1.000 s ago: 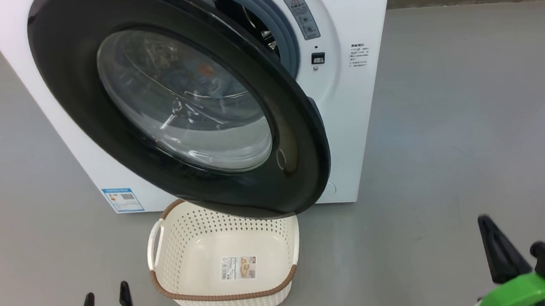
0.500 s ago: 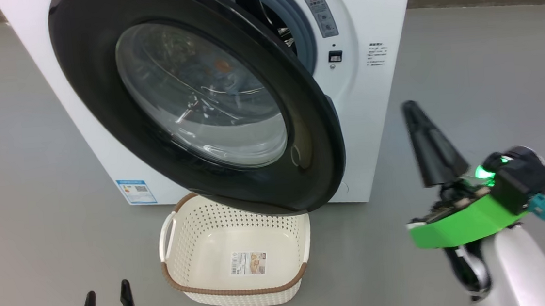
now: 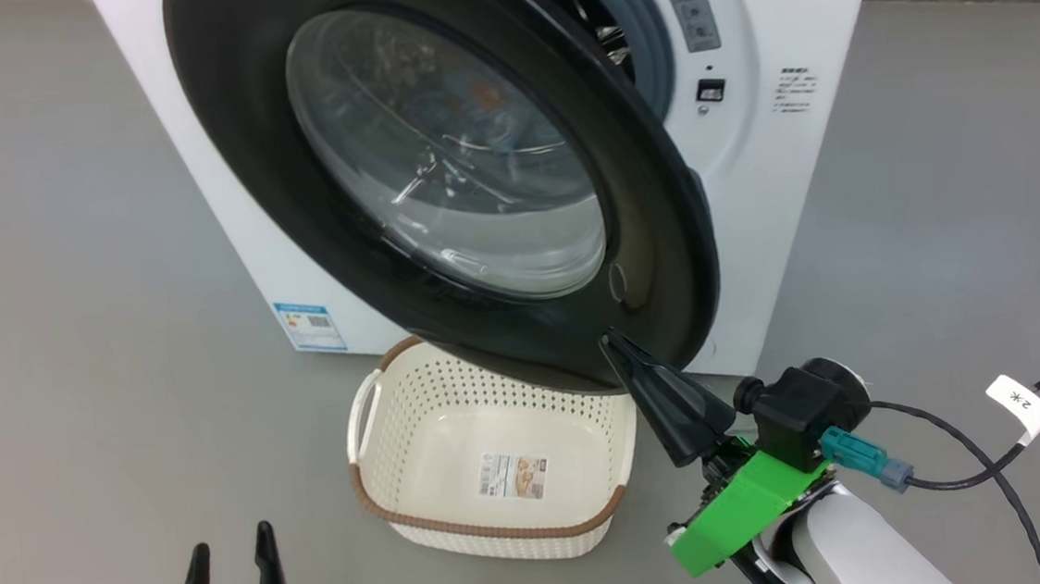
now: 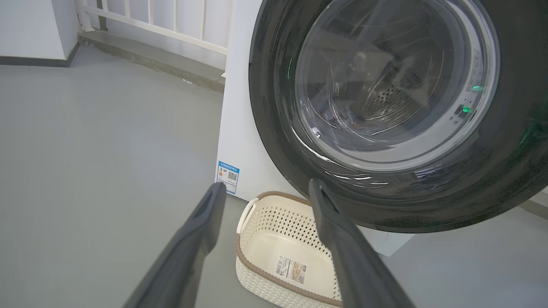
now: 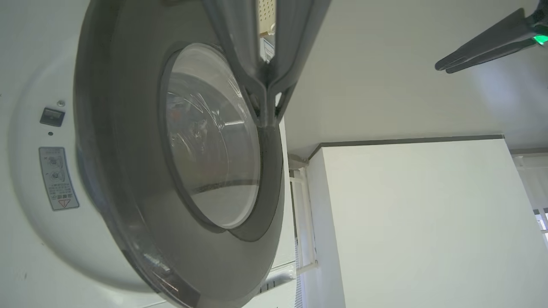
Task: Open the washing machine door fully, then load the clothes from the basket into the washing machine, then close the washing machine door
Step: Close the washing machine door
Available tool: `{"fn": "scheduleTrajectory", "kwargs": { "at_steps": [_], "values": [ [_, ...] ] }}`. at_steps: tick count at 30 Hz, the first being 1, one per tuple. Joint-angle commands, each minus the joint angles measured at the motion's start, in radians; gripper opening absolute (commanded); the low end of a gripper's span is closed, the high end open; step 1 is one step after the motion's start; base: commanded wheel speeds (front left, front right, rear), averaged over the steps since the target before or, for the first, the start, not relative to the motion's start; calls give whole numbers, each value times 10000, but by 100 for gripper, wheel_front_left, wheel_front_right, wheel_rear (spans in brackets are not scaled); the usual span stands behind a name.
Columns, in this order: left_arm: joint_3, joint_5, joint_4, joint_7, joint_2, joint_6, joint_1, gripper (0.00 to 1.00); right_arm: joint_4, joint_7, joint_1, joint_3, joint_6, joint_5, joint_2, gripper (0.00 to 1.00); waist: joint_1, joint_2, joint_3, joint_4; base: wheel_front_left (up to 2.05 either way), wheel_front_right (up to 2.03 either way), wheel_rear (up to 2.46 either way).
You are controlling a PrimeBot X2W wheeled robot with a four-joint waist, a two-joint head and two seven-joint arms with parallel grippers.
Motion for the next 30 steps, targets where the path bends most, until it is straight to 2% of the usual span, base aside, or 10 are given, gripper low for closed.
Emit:
{"fn": "scheduleTrajectory", "kwargs": {
  "at_steps": [1, 7, 15, 30],
  "values": [
    [194, -113, -314, -122, 147, 116, -419, 100, -57, -48, -370, 82, 16, 101, 117, 0, 0, 0, 309, 314, 0, 0, 0],
    [-8, -270, -399, -122, 147, 208, -490, 100, 362, -48, -598, -445, 16, -49, 147, 0, 0, 0, 761, 688, 0, 0, 0],
    [-198, -459, -473, -122, 147, 267, -629, 100, 499, -48, -863, -684, 16, -156, 75, 0, 0, 0, 1149, 864, 0, 0, 0],
    [-308, -611, -656, -122, 147, 412, -938, 100, 474, -48, -1456, -828, 16, -187, -104, 0, 0, 0, 1805, 470, 0, 0, 0]
  ]
}}
